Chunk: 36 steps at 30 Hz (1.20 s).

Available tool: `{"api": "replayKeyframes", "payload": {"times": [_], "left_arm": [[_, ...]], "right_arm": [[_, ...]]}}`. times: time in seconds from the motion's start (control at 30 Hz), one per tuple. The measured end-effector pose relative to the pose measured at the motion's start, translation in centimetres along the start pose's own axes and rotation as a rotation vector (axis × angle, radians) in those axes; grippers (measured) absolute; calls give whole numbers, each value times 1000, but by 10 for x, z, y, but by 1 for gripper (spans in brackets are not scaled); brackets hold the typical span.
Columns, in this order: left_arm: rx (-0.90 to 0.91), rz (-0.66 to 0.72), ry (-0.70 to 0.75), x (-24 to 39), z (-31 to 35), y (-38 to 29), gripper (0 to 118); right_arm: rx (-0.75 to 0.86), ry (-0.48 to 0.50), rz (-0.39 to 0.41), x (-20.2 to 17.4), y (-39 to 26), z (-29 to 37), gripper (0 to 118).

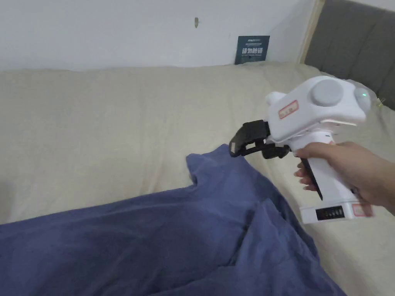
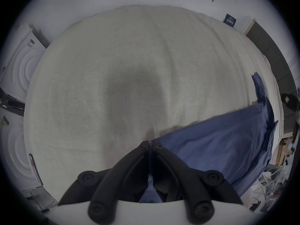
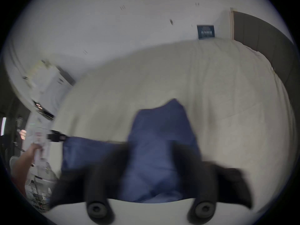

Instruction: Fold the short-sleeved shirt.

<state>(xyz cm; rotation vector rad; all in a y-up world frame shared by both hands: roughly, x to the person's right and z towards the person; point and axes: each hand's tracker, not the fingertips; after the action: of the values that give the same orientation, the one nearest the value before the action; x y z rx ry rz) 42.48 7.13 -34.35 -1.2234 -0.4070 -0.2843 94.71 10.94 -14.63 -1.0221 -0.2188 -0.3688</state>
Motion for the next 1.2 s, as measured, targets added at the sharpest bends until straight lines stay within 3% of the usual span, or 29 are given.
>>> {"api": "replayKeyframes", "payload": {"times": [0.1, 0.27, 0.4, 0.43, 0.47, 0.5, 0.53, 0.57, 0.6, 0.8, 0.97, 1.07, 1.1, 1.17, 1.2], "left_arm": [[-12, 0, -9, 1, -4, 0, 1], [-28, -17, 6, -1, -18, 0, 1], [-51, -16, -1, -5, -25, -2, 1], [-50, -16, -2, -5, -25, -3, 2], [-55, -15, -1, -5, -27, -3, 1], [-60, -13, -1, -5, -29, -2, 1], [-67, -8, -6, -2, -27, -5, 1], [-76, -5, -18, -1, -27, -6, 2], [-76, -8, -15, 1, -27, -6, 1], [-57, 0, -16, 0, -21, -8, 1], [-26, 30, -51, -8, -13, -6, 2], [-20, 38, -60, -11, -4, -8, 2], [-17, 35, -62, -12, -2, -10, 2], [-6, 56, -79, -16, 3, -12, 1], [-4, 69, -92, -16, 7, -14, 1]], "right_arm": [[-99, -163, 9, 13, 22, -41, 116], [-199, -184, -80, 24, 33, -87, 116], [-238, -193, -73, 26, 30, -103, 113], [-259, -189, -79, 28, 30, -109, 94], [-247, -251, -50, 23, 28, -107, 90], [-219, -219, -33, 19, 29, -101, 79], [-221, -191, -8, 13, 31, -97, 47], [-213, -225, 40, 2, 23, -83, 18], [-209, -308, 85, -3, 21, -80, 2], [-134, -241, 34, -5, 12, -44, 2], [-67, -220, 50, 5, 13, -14, 2], [-17, -147, -22, 12, 7, 6, 2], [-16, -130, -25, 16, 8, 9, 2], [-2, -5, -42, 15, 4, 20, 2], [8, -15, -21, 11, 2, 24, 2]]}}
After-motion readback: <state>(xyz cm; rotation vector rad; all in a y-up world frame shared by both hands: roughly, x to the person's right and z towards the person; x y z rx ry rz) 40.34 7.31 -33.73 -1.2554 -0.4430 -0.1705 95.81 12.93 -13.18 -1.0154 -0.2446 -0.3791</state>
